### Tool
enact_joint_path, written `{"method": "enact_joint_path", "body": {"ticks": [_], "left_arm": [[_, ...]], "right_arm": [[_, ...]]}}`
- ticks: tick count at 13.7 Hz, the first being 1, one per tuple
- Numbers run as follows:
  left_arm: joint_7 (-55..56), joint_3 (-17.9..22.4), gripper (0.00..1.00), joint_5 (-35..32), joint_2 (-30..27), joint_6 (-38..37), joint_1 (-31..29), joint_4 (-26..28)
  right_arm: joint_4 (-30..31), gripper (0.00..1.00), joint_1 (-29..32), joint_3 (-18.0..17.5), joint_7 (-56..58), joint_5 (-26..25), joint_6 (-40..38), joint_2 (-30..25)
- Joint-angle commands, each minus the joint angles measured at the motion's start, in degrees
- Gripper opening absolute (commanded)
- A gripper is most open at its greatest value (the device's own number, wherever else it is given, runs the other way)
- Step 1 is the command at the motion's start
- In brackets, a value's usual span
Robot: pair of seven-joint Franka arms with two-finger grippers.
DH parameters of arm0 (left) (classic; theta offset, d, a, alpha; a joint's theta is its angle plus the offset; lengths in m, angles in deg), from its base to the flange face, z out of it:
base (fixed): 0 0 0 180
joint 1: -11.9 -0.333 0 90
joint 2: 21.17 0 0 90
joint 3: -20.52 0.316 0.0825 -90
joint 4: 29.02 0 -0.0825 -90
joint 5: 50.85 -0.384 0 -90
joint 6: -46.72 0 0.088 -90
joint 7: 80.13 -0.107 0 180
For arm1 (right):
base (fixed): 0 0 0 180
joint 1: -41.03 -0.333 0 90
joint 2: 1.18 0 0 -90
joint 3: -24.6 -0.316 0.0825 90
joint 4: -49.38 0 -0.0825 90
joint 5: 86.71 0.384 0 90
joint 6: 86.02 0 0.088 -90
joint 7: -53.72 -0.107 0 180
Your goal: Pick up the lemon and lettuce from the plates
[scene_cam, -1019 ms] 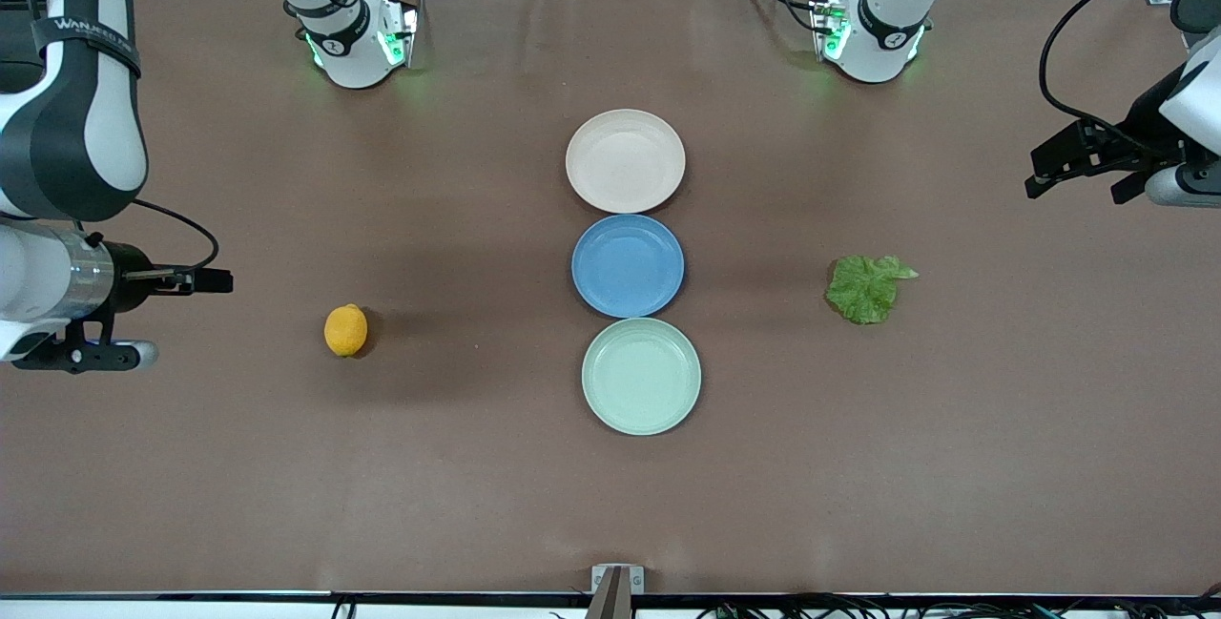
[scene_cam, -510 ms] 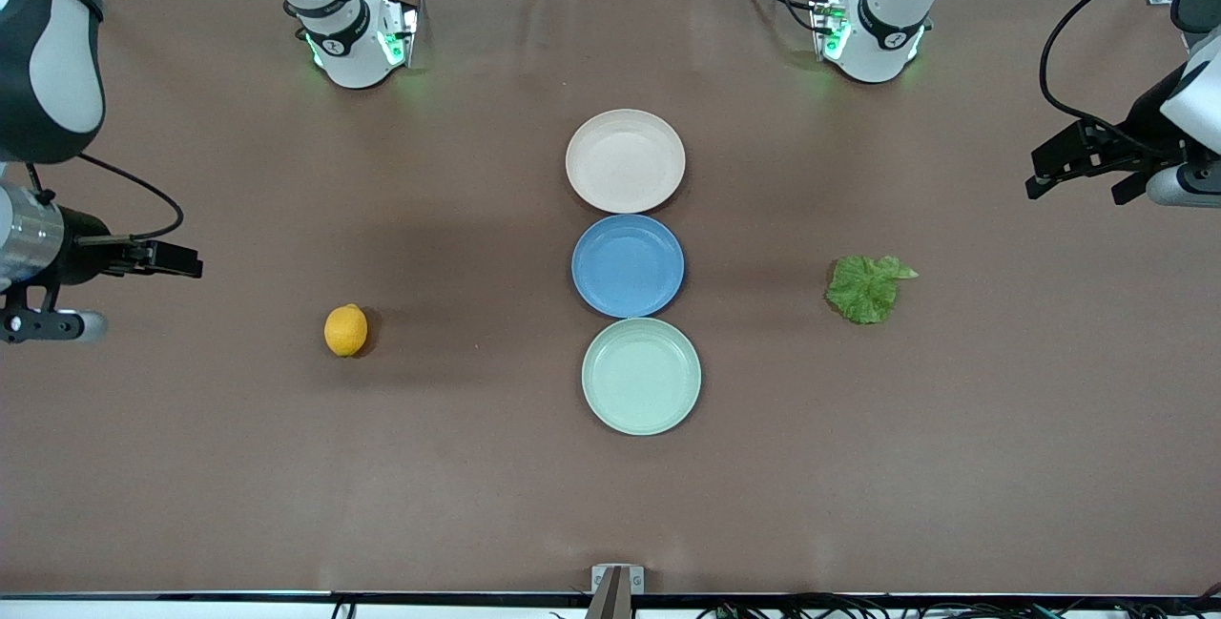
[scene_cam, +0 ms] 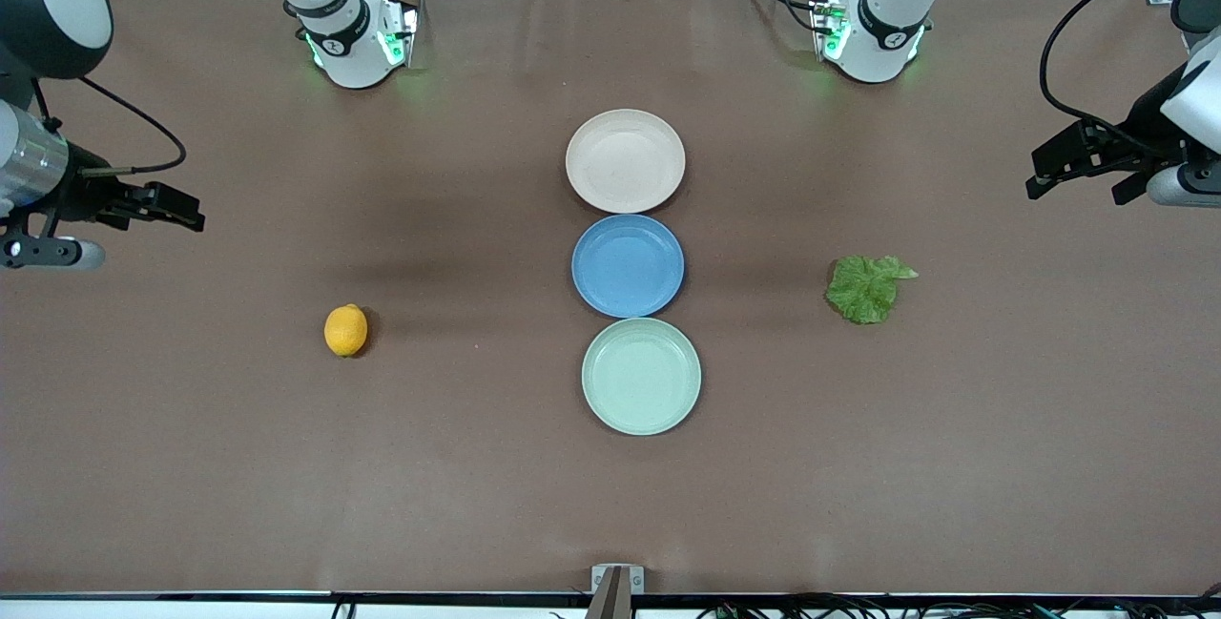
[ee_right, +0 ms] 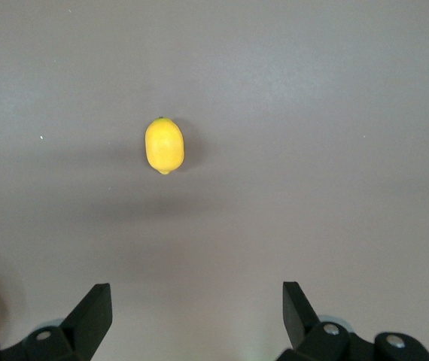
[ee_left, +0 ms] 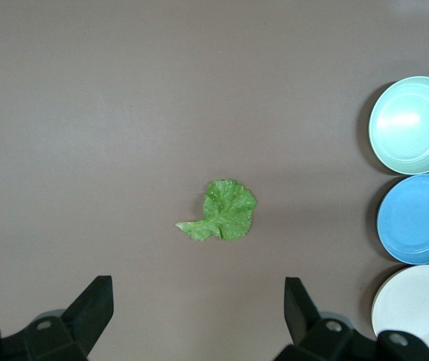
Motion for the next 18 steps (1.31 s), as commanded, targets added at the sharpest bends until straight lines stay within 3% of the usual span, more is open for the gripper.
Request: {"method": "enact_joint_path", "body": {"ticks": [1, 9, 18], "left_arm": [[0.3, 0.0, 1.00, -1.2, -0.7, 0.3, 0.3, -0.1], [0.3, 0.0, 1.00, -1.2, -0.7, 0.4, 0.3, 0.0], [0.2, -0.1, 1.00, -3.6, -0.8, 0.3, 0.6, 0.1]], "right_arm": [[5.3, 1.00, 1.5, -0.7, 0.8, 0.5, 1.6, -4.9], [6.7, 1.00, 2.2, -1.1, 0.9, 0.4, 1.4, -8.3], [6.6, 1.00, 1.9, -1.2, 0.9, 0.0, 1.3, -8.3]]}}
